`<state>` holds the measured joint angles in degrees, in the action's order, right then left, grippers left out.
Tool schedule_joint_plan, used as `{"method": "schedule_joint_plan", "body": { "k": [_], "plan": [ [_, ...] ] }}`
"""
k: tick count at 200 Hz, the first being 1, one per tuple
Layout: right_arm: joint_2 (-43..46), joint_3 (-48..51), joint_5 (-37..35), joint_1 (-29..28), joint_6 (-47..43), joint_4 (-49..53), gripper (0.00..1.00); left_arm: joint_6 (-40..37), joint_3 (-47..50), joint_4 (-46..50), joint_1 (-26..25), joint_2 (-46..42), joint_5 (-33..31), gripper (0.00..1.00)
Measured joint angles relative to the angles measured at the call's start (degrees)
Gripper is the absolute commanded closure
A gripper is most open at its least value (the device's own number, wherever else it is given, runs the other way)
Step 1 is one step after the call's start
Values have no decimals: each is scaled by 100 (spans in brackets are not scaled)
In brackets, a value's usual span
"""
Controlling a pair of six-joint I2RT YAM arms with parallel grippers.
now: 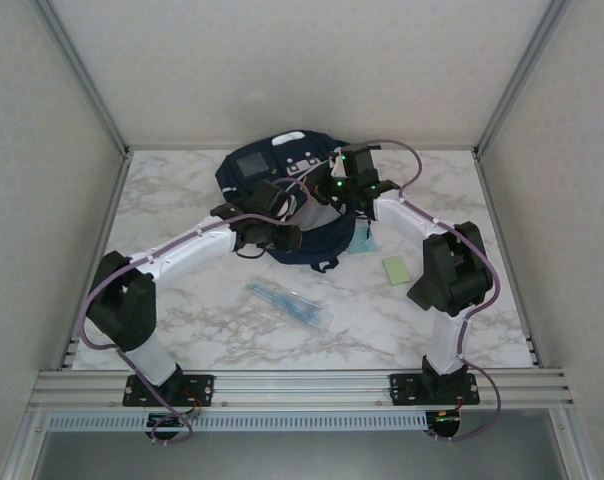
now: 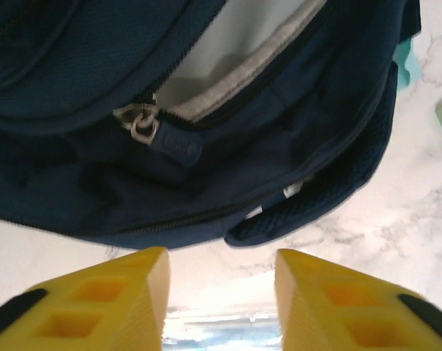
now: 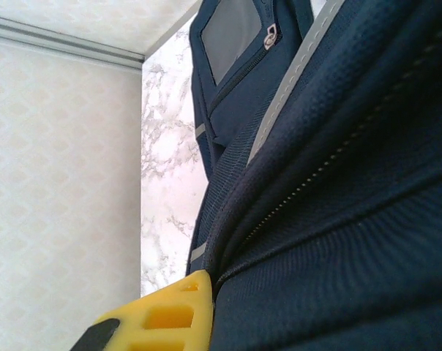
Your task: Pack the student bag
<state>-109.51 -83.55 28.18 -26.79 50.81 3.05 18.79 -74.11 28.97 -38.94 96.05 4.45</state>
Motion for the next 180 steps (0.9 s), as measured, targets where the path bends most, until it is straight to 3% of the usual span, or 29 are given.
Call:
{"method": "schedule_joint_plan", "body": {
  "k": [59, 96, 119, 138, 147, 180],
  "plan": [
    [0, 0, -4, -9, 39, -63, 100, 785, -111, -588, 2, 570, -1016, 61],
    [0, 4, -9, -15, 37, -68, 100, 986, -269, -619, -2, 837, -1082, 61],
    [0, 4, -7, -15, 37, -70, 100, 1060, -321, -629, -4, 892, -1071, 50],
    [0, 7, -7, -15, 39, -101, 100, 1147, -450, -599, -26, 999, -1054, 49],
    [0, 9, -7, -15, 37, -120, 100, 1152, -509, -579, -33, 1064, -1049, 54],
    [0, 46, -9, -15, 28, -177, 100, 1233, -608, -463, -33, 1196, -1051, 95]
  ]
}}
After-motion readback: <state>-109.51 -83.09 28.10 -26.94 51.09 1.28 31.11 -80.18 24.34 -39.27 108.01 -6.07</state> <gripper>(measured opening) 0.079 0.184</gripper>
